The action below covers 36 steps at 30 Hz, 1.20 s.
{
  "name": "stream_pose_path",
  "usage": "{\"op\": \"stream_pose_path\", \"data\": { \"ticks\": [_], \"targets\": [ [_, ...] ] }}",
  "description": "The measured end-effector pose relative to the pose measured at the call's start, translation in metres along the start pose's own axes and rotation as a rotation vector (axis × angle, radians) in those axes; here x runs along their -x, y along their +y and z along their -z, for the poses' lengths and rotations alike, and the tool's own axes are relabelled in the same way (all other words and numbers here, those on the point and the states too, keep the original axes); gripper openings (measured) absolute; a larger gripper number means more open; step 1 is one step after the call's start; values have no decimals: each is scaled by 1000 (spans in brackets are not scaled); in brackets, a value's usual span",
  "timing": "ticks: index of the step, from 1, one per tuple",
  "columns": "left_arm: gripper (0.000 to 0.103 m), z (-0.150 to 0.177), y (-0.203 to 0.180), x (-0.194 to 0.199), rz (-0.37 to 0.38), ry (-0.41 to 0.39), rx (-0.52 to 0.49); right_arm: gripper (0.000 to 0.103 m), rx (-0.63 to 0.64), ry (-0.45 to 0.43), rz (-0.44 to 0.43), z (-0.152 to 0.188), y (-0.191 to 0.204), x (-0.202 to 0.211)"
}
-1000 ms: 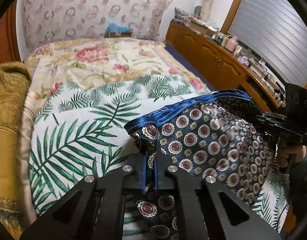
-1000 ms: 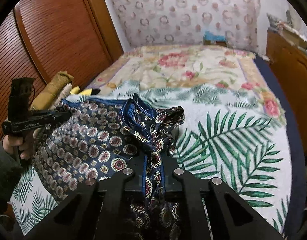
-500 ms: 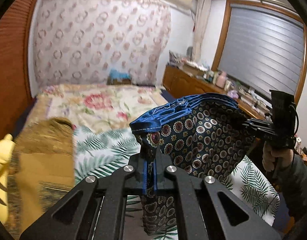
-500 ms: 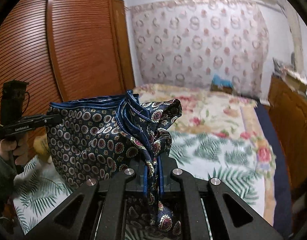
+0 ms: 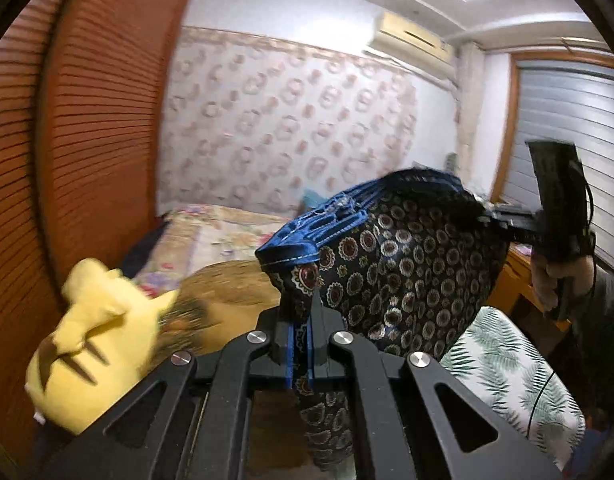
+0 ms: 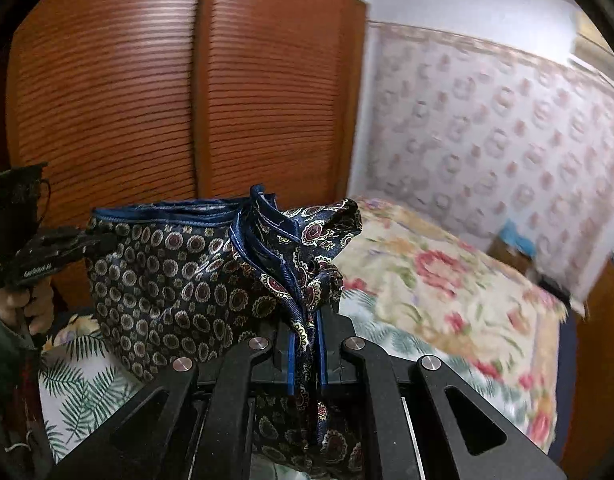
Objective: Fold small clothes
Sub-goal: 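Lift the folded robe with both tools and carry it beside the plush toy, then lower the folded robe onto the bed and open both tools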
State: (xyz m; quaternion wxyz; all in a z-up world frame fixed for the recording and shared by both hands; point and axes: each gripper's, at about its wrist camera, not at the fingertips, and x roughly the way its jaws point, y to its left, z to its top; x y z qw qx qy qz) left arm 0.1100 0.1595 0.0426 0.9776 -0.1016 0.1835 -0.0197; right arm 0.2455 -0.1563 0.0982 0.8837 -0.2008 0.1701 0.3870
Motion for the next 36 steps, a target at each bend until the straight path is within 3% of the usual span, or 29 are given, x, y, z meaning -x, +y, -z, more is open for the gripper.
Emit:
{"op": "stream_pose_path", "data": {
  "ticks": [8, 16, 19, 22, 24, 25, 27, 29, 32, 36],
  "targets": [
    [5, 41, 55, 5, -116, 23, 114, 8, 180, 59, -83, -53, 24, -87],
    [5, 64, 72, 6, -207, 67, 140, 10, 255, 100, -113, -84, 52, -168],
    [5, 66, 68, 8, -243, 83, 118, 22, 197, 127, -103, -85, 51, -184],
    [5, 68, 64, 12, -262, 83, 94, 48, 153, 107, -85, -81, 47, -184],
    [14, 68, 66, 13, -257, 89, 102, 68, 127, 93, -71, -76, 43, -178],
    [18, 68, 66, 14, -255, 90, 104, 69, 118, 90, -59, -71, 42, -174],
    [37, 66, 65, 18, -247, 82, 96, 69, 110, 90, -30, -60, 46, -167],
    [50, 63, 61, 23, -244, 67, 79, 69, 77, 89, -14, -46, 44, -152],
    [84, 57, 52, 30, -235, 53, 50, 69, 40, 86, 25, -30, 59, -129],
    [88, 52, 36, 34, -232, 59, 4, 69, -10, 73, 63, -6, 73, -87]
  ]
}}
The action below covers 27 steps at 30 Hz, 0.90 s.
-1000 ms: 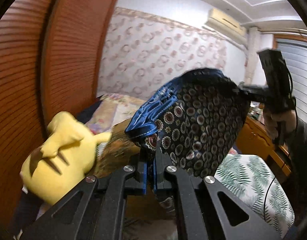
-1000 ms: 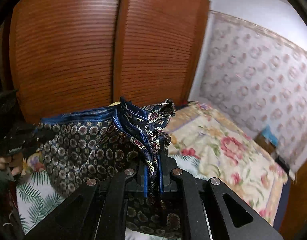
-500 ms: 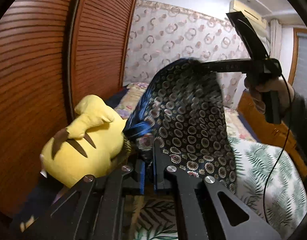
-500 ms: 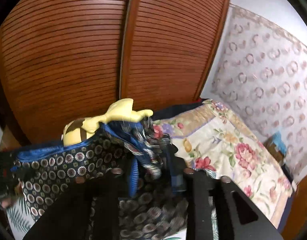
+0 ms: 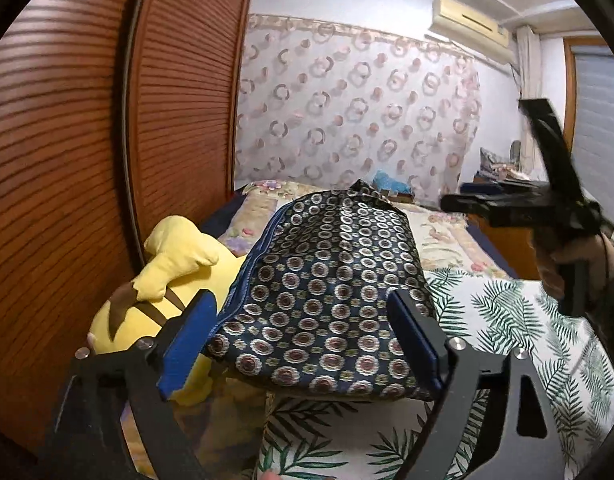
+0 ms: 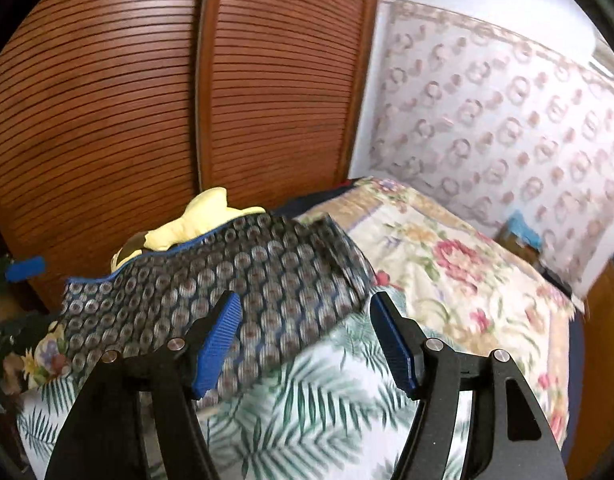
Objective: Fold small clothes
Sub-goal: 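Lower the folded robe onto the bed and open both tools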
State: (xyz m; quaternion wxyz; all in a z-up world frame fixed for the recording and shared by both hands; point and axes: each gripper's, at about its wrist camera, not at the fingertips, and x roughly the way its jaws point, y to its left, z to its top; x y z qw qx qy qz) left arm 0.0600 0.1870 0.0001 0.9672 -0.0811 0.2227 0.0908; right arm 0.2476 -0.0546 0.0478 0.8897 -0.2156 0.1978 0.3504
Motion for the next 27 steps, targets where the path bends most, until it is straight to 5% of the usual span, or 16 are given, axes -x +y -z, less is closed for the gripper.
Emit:
{"op": "stream_pose_path", "data": {
  "ticks": [15, 19, 27],
  "targets": [
    [88, 10, -81, 18, 144, 3, -101, 70, -171, -58, 135, 99, 35, 113],
    [88, 15, -104, 22, 158, 9, -140, 82, -224, -80, 167, 116, 44, 136],
    [88, 11, -142, 37, 206, 0, -169, 84, -316, -156, 307, 138, 67, 197]
  ]
}}
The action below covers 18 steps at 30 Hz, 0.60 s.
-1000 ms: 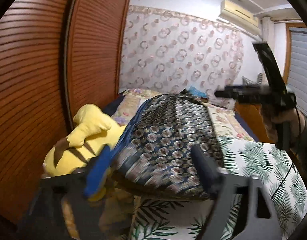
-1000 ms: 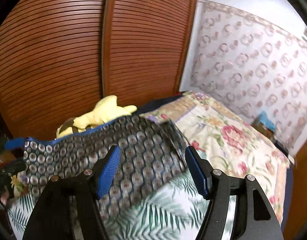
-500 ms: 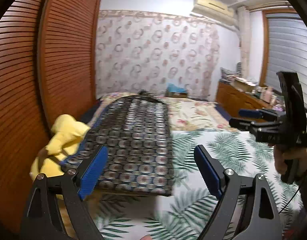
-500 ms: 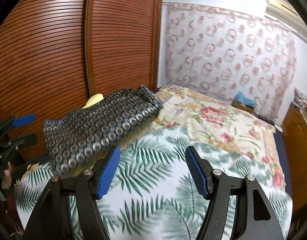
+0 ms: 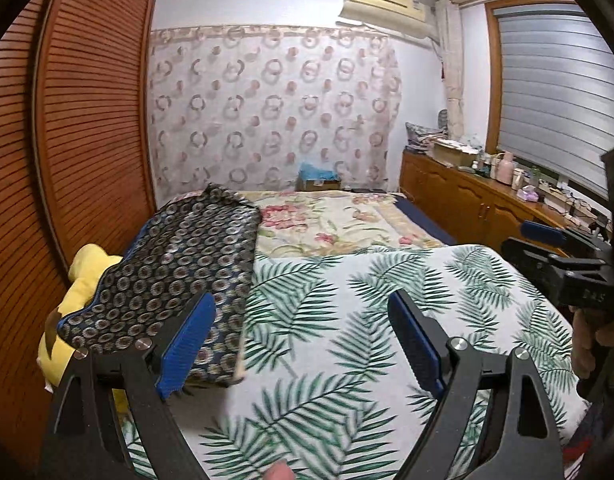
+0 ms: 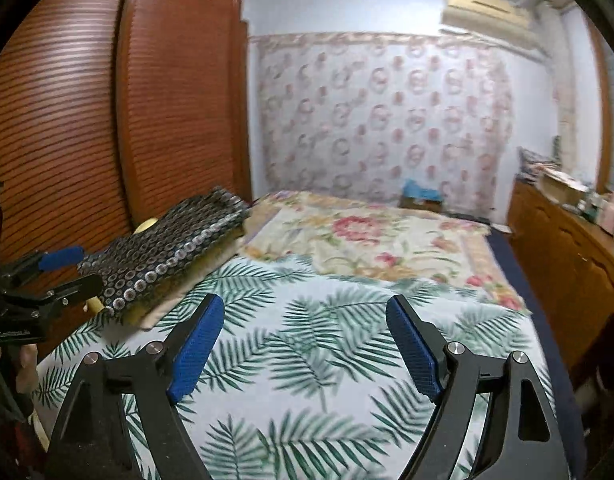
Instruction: Fold small clothes
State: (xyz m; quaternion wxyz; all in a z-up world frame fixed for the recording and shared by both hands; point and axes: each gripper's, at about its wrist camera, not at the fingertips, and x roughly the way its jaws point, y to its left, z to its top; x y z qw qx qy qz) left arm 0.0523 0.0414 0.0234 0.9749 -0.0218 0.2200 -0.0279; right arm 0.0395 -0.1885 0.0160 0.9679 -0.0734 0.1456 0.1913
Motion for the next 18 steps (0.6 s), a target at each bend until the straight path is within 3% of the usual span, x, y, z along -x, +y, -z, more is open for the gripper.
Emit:
{"op": "stream_pose_path", "data": {
  "ticks": [9, 18],
  "targets": [
    [88, -12, -32, 5, 40, -8, 6, 84, -74, -57, 101, 16, 6, 57],
    [88, -17, -53, 20, 19, -46, -8, 84, -100, -82, 136, 20, 25, 53]
  ]
}}
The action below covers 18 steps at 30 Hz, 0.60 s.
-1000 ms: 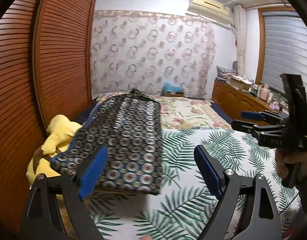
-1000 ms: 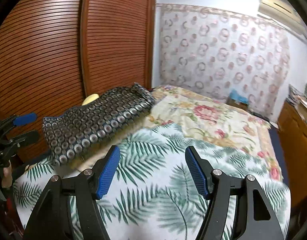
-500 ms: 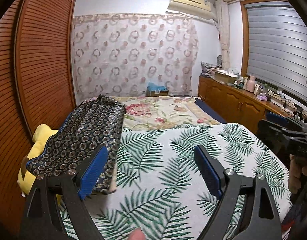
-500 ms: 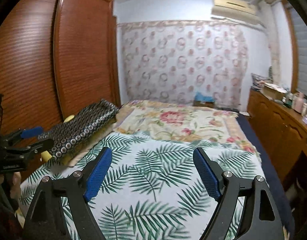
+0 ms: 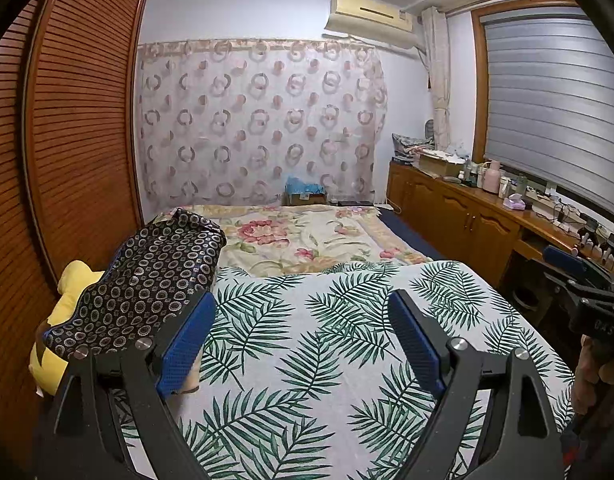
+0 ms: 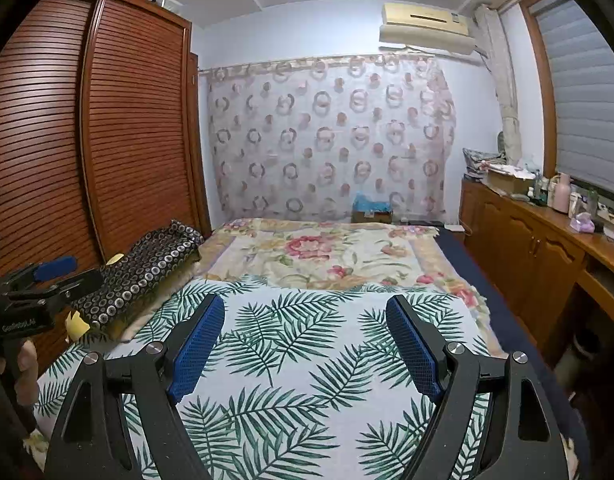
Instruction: Fold small clothes
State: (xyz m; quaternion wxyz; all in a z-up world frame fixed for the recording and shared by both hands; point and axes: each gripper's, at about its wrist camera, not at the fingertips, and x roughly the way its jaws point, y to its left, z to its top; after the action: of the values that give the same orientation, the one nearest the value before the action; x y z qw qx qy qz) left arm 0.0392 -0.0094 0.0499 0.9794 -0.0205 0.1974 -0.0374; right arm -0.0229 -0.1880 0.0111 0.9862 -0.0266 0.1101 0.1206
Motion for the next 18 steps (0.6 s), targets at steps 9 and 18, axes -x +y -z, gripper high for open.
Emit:
{"op": "stream_pose_path", "data": {
  "ticks": [9, 18],
  "targets": [
    [89, 3, -1, 3, -7, -4, -7, 84, -15, 0, 13, 6, 14, -9],
    [88, 4, -1, 5, -13, -7, -12, 84, -16, 7, 12, 7, 5, -12]
  ]
}}
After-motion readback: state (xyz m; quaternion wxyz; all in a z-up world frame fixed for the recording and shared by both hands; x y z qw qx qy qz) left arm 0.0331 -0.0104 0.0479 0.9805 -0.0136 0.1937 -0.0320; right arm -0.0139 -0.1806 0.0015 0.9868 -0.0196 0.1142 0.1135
